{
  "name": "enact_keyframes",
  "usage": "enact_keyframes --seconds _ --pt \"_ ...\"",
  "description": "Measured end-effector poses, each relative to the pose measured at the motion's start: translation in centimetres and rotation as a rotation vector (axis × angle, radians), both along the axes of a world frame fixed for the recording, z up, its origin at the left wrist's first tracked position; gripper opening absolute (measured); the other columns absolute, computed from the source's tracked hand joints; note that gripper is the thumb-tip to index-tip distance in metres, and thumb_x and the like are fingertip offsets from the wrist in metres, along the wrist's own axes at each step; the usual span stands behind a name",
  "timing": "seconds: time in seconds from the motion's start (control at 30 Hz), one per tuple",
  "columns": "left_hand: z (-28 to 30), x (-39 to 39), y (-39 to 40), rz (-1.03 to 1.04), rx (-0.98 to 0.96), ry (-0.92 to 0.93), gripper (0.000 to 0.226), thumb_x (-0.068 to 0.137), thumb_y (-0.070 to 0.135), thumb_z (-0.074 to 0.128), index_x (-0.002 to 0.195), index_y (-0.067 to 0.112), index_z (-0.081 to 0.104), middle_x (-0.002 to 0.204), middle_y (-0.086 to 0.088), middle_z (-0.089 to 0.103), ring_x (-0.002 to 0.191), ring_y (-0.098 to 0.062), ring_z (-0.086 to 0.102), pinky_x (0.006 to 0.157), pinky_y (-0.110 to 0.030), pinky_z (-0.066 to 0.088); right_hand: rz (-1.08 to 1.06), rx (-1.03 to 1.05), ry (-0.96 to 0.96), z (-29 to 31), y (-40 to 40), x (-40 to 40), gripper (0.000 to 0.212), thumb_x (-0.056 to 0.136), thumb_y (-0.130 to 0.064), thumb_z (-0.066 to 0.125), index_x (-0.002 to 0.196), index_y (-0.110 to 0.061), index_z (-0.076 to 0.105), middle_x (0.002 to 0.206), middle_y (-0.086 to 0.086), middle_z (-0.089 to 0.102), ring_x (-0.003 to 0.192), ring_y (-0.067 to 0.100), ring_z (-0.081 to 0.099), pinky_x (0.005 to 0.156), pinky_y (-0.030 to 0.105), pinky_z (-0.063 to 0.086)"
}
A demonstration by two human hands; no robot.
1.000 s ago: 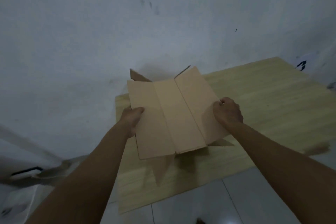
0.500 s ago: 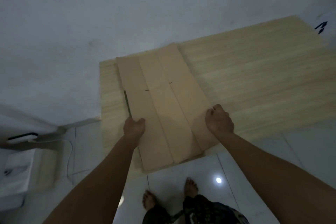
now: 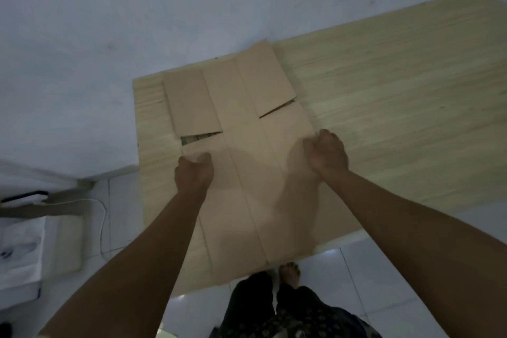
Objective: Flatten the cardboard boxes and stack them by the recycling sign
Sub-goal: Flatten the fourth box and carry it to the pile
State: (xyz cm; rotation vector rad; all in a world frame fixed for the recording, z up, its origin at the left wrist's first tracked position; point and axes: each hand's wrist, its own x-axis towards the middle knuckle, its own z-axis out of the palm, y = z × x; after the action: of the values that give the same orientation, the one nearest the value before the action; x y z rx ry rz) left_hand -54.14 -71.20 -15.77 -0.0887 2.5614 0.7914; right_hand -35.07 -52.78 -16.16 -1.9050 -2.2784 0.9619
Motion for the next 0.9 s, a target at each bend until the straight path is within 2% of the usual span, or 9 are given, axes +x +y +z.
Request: enact_keyframes --seconds 0.1,0.27,0.4,0.5,0.57,0.7,0.8,0.9 --pt "-0.2 -2.9 2.8 -0.009 0.008 0.012 0.073 0.091 0.053 0.052 0.139 -0.001 0.042 0.141 -0.022 0.048 0.13 -0.037 0.046 0.107 -0.038 0.035 -0.032 -0.101 0.018 -0.1 1.8 -4.6 0.076 0.094 -0.065 0.038 0.147 -0.01 0.039 0.152 0.01 0.041 0.14 0.028 0.038 0.111 0.043 0.032" --pt "-1.2 -6.5 5.5 0.229 -0.049 -0.071 0.093 0.077 0.069 0.058 0.14 0.003 0.041 0.14 -0.018 0.044 0.128 -0.037 0.042 0.109 -0.047 0.035 -0.162 -0.078 -0.069 -0.3 3.6 -10.2 0.086 0.085 -0.079 0.037 0.138 -0.011 0.046 0.14 0.011 0.044 0.13 0.031 0.041 0.101 0.049 0.037" --pt "-2.1 -8.2 5.2 0.289 0.043 -0.134 0.103 0.063 0.075 0.064 0.138 0.006 0.045 0.137 -0.014 0.049 0.123 -0.036 0.049 0.103 -0.049 0.042 -0.228 -0.079 -0.137 -0.8 4.7 -11.3 0.094 0.078 -0.085 0.039 0.139 -0.013 0.043 0.14 0.011 0.042 0.129 0.032 0.04 0.101 0.051 0.034" --pt "-2.7 -9.0 4.5 0.274 0.131 -0.125 0.093 0.066 0.061 0.077 0.133 0.002 0.05 0.133 -0.015 0.055 0.119 -0.036 0.055 0.098 -0.042 0.048 -0.246 -0.11 -0.126 -1.3 5.9 -10.9 0.094 0.074 -0.085 0.046 0.137 -0.015 0.041 0.138 0.013 0.045 0.128 0.035 0.043 0.102 0.051 0.033" --pt "-2.6 -9.2 4.3 0.221 0.148 -0.11 0.083 0.07 0.055 0.078 0.128 0.0 0.055 0.129 -0.015 0.06 0.116 -0.034 0.058 0.095 -0.036 0.049 -0.251 -0.153 -0.076 -1.7 6.6 -10.4 0.093 0.072 -0.083 0.052 0.134 -0.015 0.045 0.137 0.014 0.051 0.127 0.034 0.048 0.104 0.047 0.037" --pt "-1.5 -9.1 4.8 0.022 0.103 0.042 0.068 0.08 0.055 0.067 0.125 0.005 0.062 0.127 -0.015 0.063 0.118 -0.035 0.058 0.098 -0.037 0.046 -0.184 -0.256 0.066 -1.8 7.3 -9.6 0.082 0.078 -0.072 0.061 0.133 -0.01 0.059 0.134 0.013 0.06 0.124 0.03 0.056 0.101 0.034 0.044" --pt "-0.3 -8.7 5.4 -0.06 0.132 0.109 0.054 0.084 0.05 0.063 0.119 0.009 0.065 0.123 -0.013 0.066 0.115 -0.033 0.06 0.098 -0.039 0.047 -0.124 -0.19 0.124 -1.1 7.2 -9.2 0.066 0.081 -0.065 0.064 0.121 -0.012 0.069 0.122 0.013 0.068 0.114 0.031 0.061 0.092 0.031 0.047" --pt "1.1 -8.0 6.5 -0.172 0.093 0.164 0.043 0.091 0.04 0.059 0.116 0.006 0.064 0.118 -0.016 0.066 0.111 -0.035 0.06 0.094 -0.038 0.048 -0.056 -0.129 0.127 0.1 6.6 -9.3 0.055 0.084 -0.06 0.063 0.112 -0.013 0.073 0.115 0.013 0.07 0.107 0.031 0.064 0.084 0.028 0.047"
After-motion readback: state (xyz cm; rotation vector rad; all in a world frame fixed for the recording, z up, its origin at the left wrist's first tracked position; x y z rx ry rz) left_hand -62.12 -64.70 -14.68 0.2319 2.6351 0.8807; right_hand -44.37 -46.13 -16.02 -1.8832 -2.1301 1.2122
